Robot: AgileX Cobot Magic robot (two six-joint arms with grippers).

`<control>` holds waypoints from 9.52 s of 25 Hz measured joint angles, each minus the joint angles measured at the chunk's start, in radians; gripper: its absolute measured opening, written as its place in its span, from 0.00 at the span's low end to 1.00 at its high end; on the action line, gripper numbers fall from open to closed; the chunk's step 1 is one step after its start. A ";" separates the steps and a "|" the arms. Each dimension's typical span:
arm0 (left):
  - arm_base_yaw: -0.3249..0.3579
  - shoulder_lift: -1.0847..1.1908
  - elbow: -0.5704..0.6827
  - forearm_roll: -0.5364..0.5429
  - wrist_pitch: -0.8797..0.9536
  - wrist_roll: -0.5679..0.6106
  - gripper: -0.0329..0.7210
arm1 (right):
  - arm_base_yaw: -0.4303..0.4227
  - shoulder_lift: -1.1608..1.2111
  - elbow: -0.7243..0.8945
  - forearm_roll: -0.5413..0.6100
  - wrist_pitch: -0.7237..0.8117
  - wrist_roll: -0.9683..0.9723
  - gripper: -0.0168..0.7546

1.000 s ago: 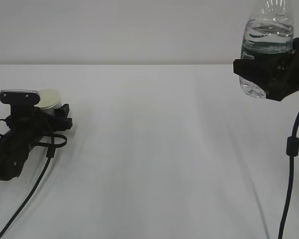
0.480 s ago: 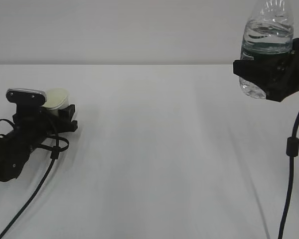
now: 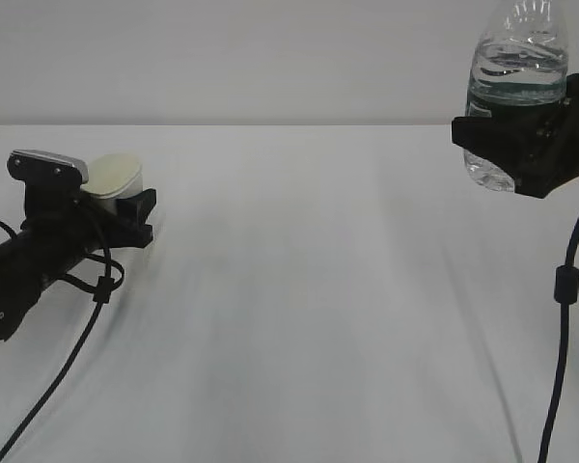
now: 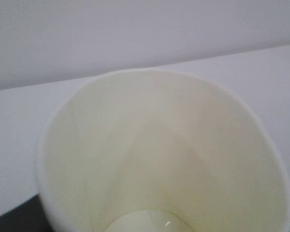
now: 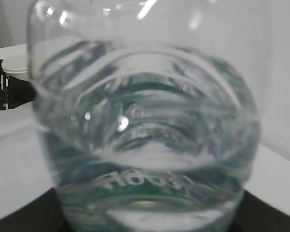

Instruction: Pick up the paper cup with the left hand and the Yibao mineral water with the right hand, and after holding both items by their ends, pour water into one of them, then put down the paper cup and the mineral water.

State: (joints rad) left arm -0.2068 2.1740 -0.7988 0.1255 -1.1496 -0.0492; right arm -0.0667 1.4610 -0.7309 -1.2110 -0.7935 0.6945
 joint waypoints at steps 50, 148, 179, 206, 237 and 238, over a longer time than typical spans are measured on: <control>-0.059 -0.206 -0.025 0.975 0.004 -0.501 0.63 | 0.000 0.000 0.000 -0.132 0.000 -0.002 0.54; -0.335 -0.206 -0.121 1.021 0.035 -0.604 0.62 | 0.136 0.000 -0.036 -0.309 0.301 -0.269 0.54; -0.359 -0.206 -0.122 0.914 0.069 -0.528 0.62 | 0.219 0.000 -0.073 -0.370 0.404 -0.298 0.54; -0.359 -0.206 -0.122 0.834 0.116 -0.472 0.61 | 0.232 0.000 -0.073 -0.386 0.441 -0.344 0.54; -0.359 -0.206 -0.122 0.837 0.118 -0.472 0.60 | 0.259 0.000 -0.073 -0.386 0.520 -0.470 0.54; -0.359 -0.206 -0.122 0.837 0.120 -0.472 0.60 | 0.269 0.000 -0.073 -0.386 0.530 -0.474 0.54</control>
State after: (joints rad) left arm -0.5657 1.9679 -0.9209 0.9629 -1.0297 -0.5211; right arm 0.2021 1.4610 -0.8038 -1.5974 -0.2633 0.2205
